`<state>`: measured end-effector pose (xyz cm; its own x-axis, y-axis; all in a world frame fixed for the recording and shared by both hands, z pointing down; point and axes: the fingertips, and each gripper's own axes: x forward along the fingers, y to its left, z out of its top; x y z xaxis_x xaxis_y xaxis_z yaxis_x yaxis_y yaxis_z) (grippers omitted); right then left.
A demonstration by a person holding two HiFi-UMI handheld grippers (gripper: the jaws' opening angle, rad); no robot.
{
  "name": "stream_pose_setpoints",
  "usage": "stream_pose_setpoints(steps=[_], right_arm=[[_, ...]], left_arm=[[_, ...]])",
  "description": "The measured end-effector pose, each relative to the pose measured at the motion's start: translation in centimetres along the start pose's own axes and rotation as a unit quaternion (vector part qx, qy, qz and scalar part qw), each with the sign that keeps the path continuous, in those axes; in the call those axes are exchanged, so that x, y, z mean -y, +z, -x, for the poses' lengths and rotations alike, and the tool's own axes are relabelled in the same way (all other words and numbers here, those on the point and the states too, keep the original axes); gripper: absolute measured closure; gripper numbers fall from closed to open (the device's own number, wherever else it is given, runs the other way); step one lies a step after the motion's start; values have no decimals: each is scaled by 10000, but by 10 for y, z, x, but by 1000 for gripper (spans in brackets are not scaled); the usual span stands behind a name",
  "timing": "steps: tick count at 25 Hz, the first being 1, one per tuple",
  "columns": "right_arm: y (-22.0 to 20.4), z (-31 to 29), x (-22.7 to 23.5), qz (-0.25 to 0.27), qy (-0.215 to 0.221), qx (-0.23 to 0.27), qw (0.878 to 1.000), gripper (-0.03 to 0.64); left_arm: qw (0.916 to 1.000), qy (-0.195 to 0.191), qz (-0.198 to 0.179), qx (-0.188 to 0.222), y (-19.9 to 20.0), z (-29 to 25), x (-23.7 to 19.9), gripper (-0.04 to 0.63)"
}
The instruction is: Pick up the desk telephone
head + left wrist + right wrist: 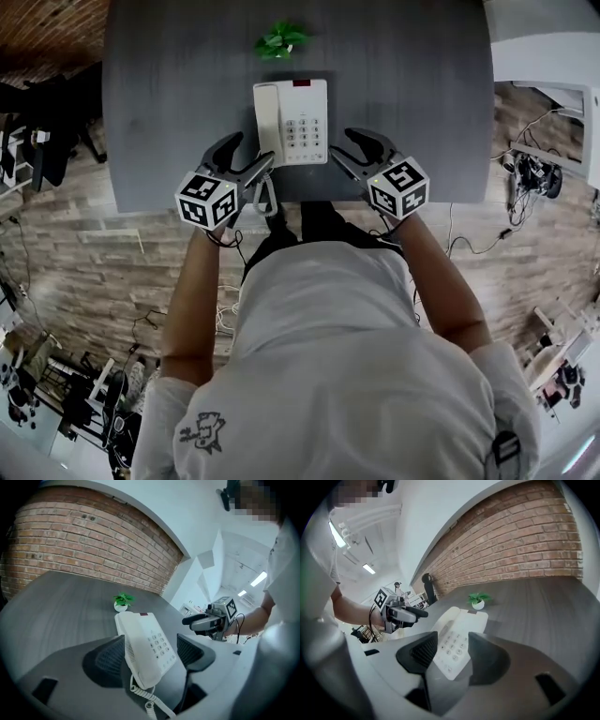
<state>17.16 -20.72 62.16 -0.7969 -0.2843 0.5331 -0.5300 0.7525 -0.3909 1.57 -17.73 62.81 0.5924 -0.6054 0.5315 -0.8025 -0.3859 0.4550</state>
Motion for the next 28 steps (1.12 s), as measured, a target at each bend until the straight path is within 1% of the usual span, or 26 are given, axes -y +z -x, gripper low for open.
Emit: stream_pose_setpoints(steps=[2, 6, 9, 12, 16, 20, 24, 28], right_arm=[[-9, -10, 9, -130, 9, -95, 9999, 417], [-30, -30, 25, -654, 72, -279, 9974, 426], [-44, -42, 34, -961, 134, -408, 9944, 433], [-51, -50, 42, -1084, 137, -490, 9928, 440], [-58, -59, 47, -1264, 211, -605, 9899, 447], [-63, -67, 49, -1284, 272, -736, 9886, 470], [-65, -71, 46, -1394, 457, -752, 9863, 495], [-64, -73, 43, -1537, 692, -714, 9831, 515]], left_arm=[[9999, 1, 104, -80, -6, -8, -10, 236], [9982, -95, 579, -140, -19, -24, -28, 236], [9961, -228, 837, -129, -24, -33, -37, 235], [9945, -408, 962, -105, -27, -41, -40, 231], [9918, -542, 1136, -205, -36, -52, -43, 230], [9890, -667, 1299, -251, -41, -60, -47, 227], [9850, -907, 1447, -256, -42, -63, -47, 217], [9781, -1162, 1709, -258, -44, -65, -47, 215]])
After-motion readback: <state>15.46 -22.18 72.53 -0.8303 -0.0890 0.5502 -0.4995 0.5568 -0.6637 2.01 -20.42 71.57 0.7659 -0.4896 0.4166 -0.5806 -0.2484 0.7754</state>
